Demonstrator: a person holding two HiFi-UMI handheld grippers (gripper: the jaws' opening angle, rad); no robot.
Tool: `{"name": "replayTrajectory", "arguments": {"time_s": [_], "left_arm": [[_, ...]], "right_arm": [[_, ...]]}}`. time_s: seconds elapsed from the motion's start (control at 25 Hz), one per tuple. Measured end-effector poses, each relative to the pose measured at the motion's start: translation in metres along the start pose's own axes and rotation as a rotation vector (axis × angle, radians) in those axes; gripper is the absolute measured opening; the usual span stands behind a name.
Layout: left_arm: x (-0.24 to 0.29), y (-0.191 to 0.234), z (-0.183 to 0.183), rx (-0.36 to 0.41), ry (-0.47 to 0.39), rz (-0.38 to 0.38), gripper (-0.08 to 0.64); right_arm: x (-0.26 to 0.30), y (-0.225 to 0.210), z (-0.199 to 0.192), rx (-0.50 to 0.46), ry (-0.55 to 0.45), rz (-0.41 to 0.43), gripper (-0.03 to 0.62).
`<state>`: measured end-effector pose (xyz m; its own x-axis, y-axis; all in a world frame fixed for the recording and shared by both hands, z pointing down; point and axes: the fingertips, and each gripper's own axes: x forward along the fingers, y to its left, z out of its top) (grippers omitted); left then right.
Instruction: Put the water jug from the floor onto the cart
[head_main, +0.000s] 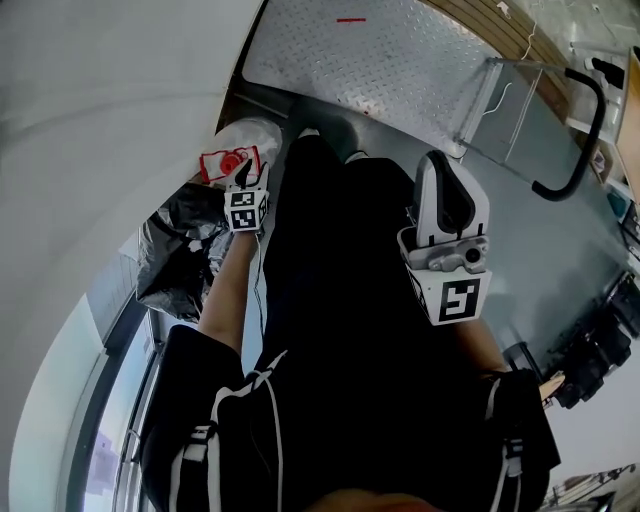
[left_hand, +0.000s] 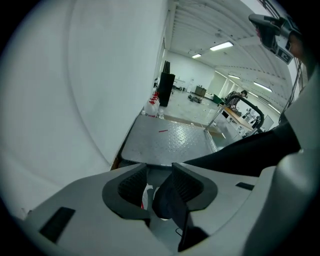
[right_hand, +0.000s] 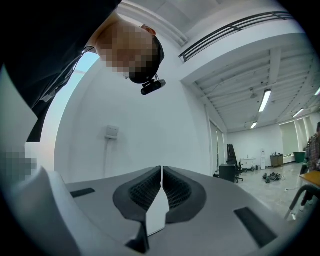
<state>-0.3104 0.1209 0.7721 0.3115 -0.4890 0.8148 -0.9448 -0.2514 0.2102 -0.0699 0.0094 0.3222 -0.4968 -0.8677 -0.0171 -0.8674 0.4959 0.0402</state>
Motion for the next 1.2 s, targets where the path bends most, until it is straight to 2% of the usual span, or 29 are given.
{"name": "replayTrajectory", "arguments": {"time_s": [0.2,0.28,0.52,0.76,0.92,1.08,1.2], "left_arm": [[0.039,0.027,-0.032,-0.159,0.054,0.046,0.156],[0.055,0.035,-0.045,-0.198,0.078,0.061,0.160],[0.093,0.056,-0.088,-0.186,0.183,0.105,0.167],[0.116,0.063,-0.115,-0.284,0.257,0.094,0.167],[0.131,0.075,-0.129,-0.317,0.301,0.081,0.167],[0.138,0.079,-0.131,-0.286,0.333,0.072,0.150],[0.139,0.074,-0.128,-0.258,0.361,0.029,0.078]], "right_arm": [[0.005,-0.002,-0.039,0.004,0.043,0.024,0.020],[0.007,-0.004,-0.051,0.007,0.049,0.024,0.020],[0.010,-0.009,-0.079,0.007,0.085,0.031,0.020],[0.010,-0.007,-0.102,0.030,0.134,0.060,0.020],[0.009,0.002,-0.115,0.084,0.165,0.082,0.020],[0.007,0.000,-0.121,0.073,0.190,0.058,0.020],[0.006,-0.001,-0.121,0.074,0.207,0.040,0.020]]}}
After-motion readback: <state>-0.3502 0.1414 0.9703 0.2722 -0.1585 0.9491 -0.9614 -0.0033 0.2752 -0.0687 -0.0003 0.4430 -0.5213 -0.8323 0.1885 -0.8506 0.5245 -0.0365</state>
